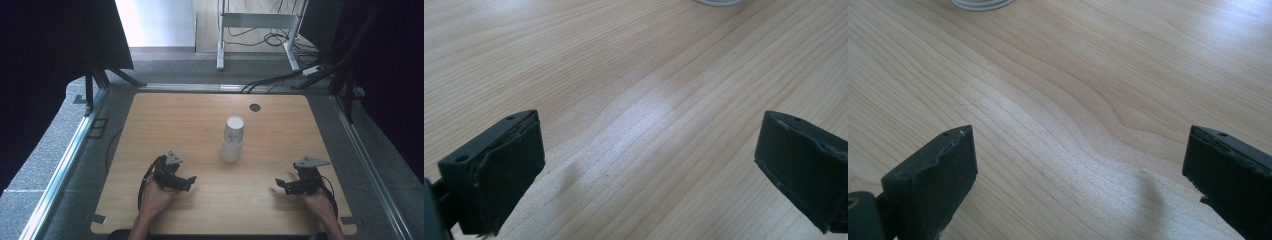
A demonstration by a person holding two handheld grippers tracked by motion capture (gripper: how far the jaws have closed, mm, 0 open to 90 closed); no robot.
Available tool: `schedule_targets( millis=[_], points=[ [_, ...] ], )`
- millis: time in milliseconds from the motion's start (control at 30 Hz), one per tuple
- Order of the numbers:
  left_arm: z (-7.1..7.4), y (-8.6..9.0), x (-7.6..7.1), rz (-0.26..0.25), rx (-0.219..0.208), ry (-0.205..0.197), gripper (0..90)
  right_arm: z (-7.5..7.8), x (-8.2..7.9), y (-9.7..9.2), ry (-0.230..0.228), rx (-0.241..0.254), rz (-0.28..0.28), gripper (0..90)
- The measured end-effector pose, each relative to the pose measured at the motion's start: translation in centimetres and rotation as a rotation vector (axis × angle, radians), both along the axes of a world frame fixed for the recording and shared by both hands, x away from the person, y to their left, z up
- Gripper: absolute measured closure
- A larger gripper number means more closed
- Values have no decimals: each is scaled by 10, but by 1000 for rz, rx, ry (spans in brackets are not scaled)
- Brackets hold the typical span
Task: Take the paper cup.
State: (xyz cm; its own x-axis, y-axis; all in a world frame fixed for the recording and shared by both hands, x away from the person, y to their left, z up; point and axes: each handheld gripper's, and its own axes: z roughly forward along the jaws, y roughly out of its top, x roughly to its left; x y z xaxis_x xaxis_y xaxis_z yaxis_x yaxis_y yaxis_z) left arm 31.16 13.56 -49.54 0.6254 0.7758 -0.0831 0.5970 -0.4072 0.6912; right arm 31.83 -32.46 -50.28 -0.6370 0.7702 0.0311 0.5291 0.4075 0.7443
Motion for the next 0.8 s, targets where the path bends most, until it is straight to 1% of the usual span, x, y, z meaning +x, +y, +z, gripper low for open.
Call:
schedule_targets(
  millis=[100, 133, 200, 267, 400, 467, 567, 700, 767, 800],
  points=[
    [0, -1, 0, -1, 7, -1, 0, 1, 0, 0, -3, 4, 2, 9],
    [0, -3, 1, 4, 24, -5, 0, 1, -1, 0, -3, 12, 7, 9],
    [-1, -3, 1, 3, 28, -5, 0, 1, -1, 0, -3, 13, 8, 10],
    [-1, -5, 2, -2, 31, -3, 0, -1, -2, 0, 10, 15, 19, 10],
    [-3, -6, 4, -17, 40, -1, 1, 0, -3, 1, 3, 9, 28, 10],
    [-4, -7, 3, -21, 33, 0, 0, 0, -3, 1, 2, 8, 32, 11],
    [-3, -6, 3, -30, 39, 2, 0, 0, -2, 2, 3, 11, 36, 14],
    [-4, -4, 3, -37, 20, 6, 0, 0, 0, 7, 18, 22, 52, 19],
    [-4, -4, 4, -40, 20, 8, 1, 0, 0, 8, 21, 27, 53, 21],
    [-4, -5, 4, -46, 17, 10, 2, 2, 0, 10, 27, 37, 55, 23]
  ],
)
